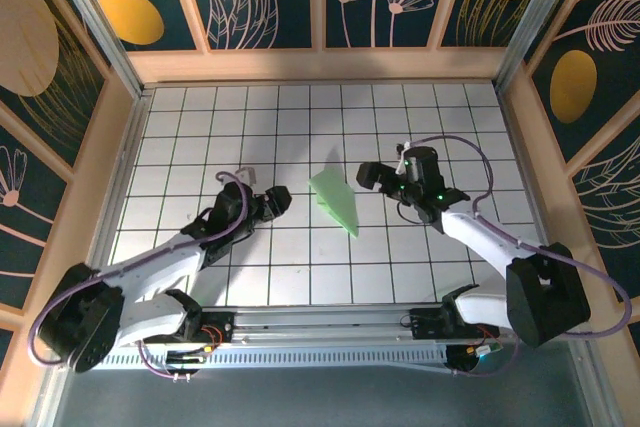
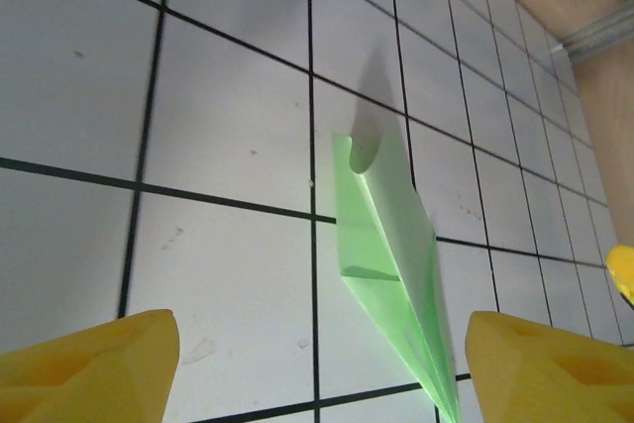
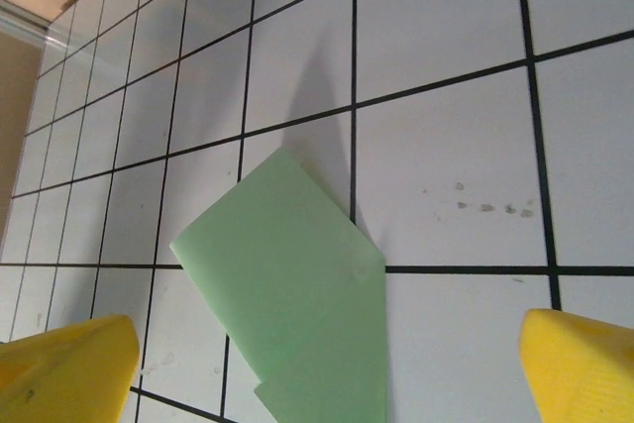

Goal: Fold a paper plane with a square sheet of paper (fold left side to right side)
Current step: Fold the wing for the fifth time at the center of the table.

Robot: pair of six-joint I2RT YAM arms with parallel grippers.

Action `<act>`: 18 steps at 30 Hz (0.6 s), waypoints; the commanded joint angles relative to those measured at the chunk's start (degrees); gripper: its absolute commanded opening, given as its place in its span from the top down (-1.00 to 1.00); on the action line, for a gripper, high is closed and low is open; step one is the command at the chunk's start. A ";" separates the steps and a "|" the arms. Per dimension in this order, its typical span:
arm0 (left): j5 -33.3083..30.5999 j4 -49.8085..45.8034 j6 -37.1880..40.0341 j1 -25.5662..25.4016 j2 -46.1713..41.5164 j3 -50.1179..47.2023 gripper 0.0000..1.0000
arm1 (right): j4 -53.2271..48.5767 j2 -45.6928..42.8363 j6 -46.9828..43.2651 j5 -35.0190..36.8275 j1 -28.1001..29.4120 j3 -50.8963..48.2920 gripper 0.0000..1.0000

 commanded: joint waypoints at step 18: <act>12.61 20.37 -8.62 -0.77 32.34 14.68 -0.41 | 3.22 -1.13 0.37 -3.96 -1.84 -3.28 -0.95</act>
